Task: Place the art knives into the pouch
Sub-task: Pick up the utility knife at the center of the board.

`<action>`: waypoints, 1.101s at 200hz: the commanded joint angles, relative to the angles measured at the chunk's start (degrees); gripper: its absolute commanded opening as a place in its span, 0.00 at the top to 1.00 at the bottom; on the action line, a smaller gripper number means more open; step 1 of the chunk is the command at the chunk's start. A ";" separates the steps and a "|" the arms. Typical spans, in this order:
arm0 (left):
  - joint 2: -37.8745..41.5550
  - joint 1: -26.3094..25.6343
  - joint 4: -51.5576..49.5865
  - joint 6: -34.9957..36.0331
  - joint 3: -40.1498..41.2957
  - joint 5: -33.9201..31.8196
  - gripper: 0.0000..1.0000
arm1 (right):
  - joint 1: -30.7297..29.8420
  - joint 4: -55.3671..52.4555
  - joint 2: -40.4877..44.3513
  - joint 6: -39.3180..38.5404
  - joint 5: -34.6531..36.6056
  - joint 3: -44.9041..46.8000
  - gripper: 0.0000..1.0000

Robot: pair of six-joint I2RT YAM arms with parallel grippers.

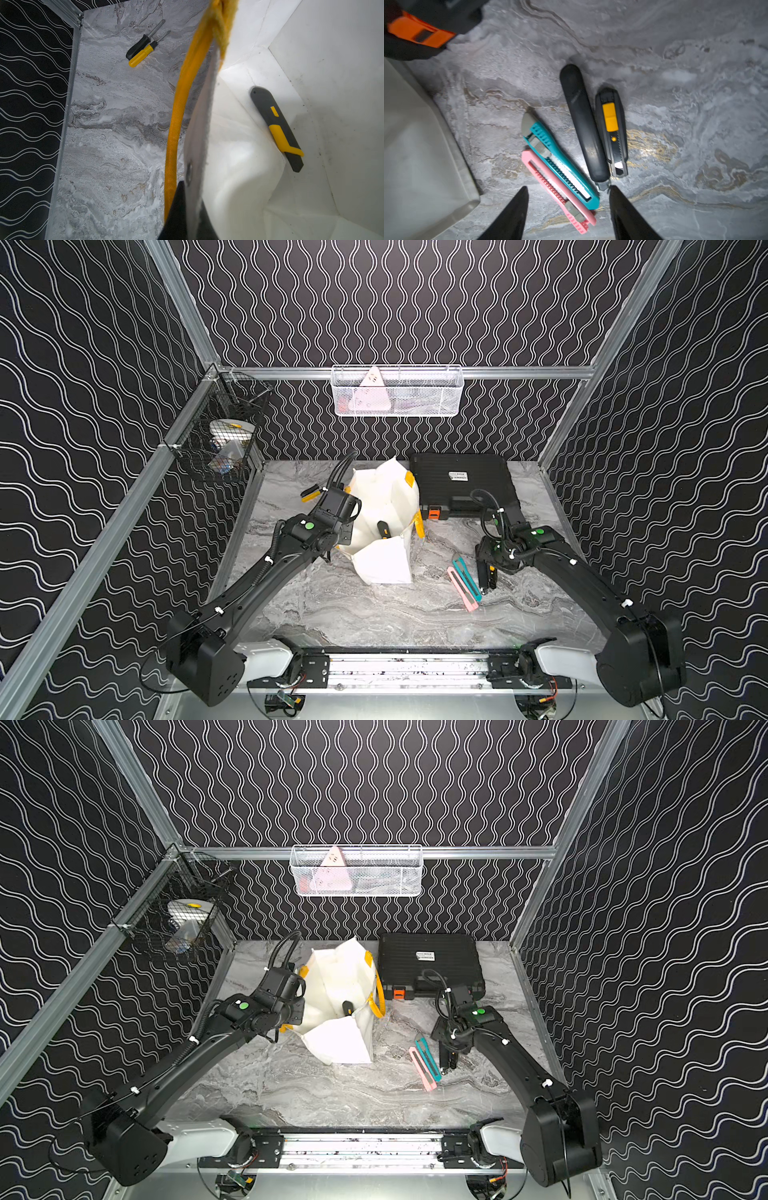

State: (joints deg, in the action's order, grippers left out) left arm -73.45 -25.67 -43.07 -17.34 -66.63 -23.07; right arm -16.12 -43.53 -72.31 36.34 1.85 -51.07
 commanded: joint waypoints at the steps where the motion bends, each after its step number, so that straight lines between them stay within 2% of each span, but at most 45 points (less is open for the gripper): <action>1: -0.25 0.06 0.96 0.86 0.13 0.20 1.00 | 1.02 3.87 0.87 2.97 0.14 3.08 0.39; 41: -0.17 0.07 1.05 0.88 0.49 0.48 1.00 | 6.28 6.25 0.12 2.89 -1.32 7.21 0.39; 81: 0.30 0.07 1.17 0.91 0.76 0.48 1.00 | 12.52 9.98 -1.83 0.71 -5.12 9.87 0.46; 138: -0.13 0.06 1.15 1.04 0.89 0.90 1.00 | 12.87 12.77 -4.67 -1.27 -7.47 10.59 0.46; 167: -0.21 0.03 1.23 1.00 0.89 1.15 1.00 | 12.91 11.45 -8.16 -2.43 -5.57 9.29 0.45; 220: -0.37 0.08 1.33 1.08 0.98 1.77 1.00 | 12.83 11.51 -8.91 -4.06 -3.24 8.35 0.46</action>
State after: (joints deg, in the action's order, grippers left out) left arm -73.63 -25.69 -42.87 -16.56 -65.87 -22.00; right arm -3.27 -32.29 -80.75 33.74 -3.20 -41.95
